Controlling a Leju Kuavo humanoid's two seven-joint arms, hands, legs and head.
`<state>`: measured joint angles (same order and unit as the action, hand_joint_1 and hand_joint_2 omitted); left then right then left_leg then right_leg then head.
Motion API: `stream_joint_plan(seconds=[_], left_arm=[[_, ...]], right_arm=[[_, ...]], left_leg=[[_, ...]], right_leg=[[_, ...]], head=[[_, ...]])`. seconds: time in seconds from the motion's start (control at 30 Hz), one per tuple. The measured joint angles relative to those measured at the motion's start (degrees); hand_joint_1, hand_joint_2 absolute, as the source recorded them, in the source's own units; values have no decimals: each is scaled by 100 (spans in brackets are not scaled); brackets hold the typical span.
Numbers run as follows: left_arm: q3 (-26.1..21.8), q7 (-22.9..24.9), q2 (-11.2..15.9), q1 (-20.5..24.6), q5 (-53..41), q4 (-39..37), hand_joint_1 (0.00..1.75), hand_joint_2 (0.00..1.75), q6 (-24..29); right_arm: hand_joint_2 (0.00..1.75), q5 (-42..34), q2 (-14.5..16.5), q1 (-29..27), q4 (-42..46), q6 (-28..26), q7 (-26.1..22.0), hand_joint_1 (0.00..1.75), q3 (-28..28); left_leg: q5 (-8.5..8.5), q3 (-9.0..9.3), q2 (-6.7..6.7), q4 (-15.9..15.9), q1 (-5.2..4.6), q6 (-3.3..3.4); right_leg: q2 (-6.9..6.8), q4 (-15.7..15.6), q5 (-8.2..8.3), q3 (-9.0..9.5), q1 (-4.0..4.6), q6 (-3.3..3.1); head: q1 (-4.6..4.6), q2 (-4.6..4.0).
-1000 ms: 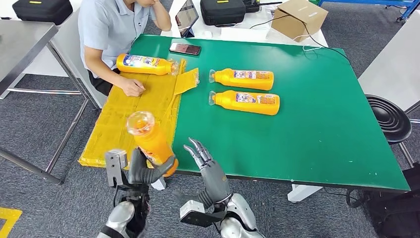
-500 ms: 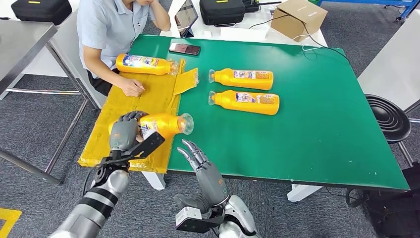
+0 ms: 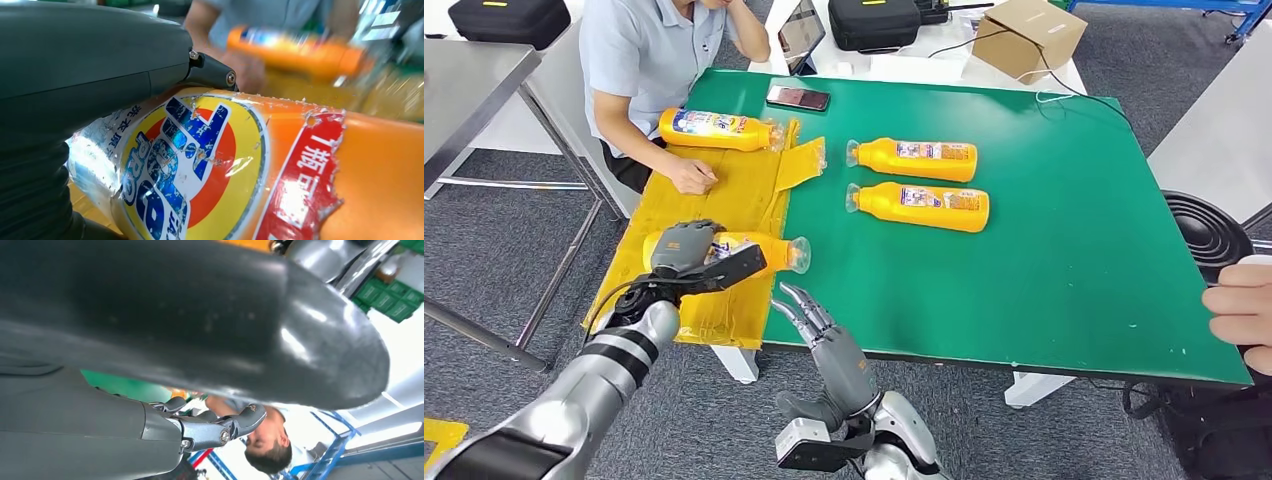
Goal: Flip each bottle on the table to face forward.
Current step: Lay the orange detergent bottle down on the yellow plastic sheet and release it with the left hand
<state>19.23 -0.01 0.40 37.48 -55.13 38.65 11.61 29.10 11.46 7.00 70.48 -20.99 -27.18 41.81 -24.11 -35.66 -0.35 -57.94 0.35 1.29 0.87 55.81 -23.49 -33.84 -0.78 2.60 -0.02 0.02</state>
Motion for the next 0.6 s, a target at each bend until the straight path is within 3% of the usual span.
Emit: stream_joint_plan(seconds=[0.13, 0.4, 0.43, 0.53, 0.57, 0.6], left_arm=[[1, 59, -4, 270, -7, -626, 175, 175, -151], [1, 105, -22, 540, -30, -1116, 175, 175, -364], [1, 130, -23, 568, -44, -1168, 148, 175, -435], [-2, 186, -25, 634, -17, -1309, 18, 175, -586], [-9, 192, -26, 654, 41, -1350, 1, 175, -655], [-26, 188, -27, 670, 127, -1391, 0, 175, -747]], right_arm=[[0, -86, 49, 7, -3, 74, -39, 0, 18], [0, -207, 72, 47, -26, 122, -90, 0, 26], [0, -257, 72, 72, -46, 131, -116, 0, 27], [0, -393, 72, 149, -146, 125, -190, 0, 27], [0, -426, 72, 166, -183, 114, -206, 0, 28], [0, -453, 72, 180, -222, 98, -221, 0, 29]], left_leg=[[1, 0, -1, 0, 0, -1], [0, -1, -2, 0, 0, -2], [0, 0, -2, 0, 0, -2], [1, 4, -1, 0, 0, -2], [1, 5, -1, 0, -1, -2], [1, 6, -1, 0, -1, -3]], right_leg=[[0, 1, 0, 0, 0, 0], [0, 1, -1, 2, 0, 0], [0, 1, 0, 3, 0, -1], [0, 2, 0, 6, 0, -1], [0, 3, 0, 8, 0, -1], [0, 4, 0, 9, 0, -1]], head=[[-1, 0], [0, 0], [0, 0], [-1, 0], [-1, 0], [-1, 0]])
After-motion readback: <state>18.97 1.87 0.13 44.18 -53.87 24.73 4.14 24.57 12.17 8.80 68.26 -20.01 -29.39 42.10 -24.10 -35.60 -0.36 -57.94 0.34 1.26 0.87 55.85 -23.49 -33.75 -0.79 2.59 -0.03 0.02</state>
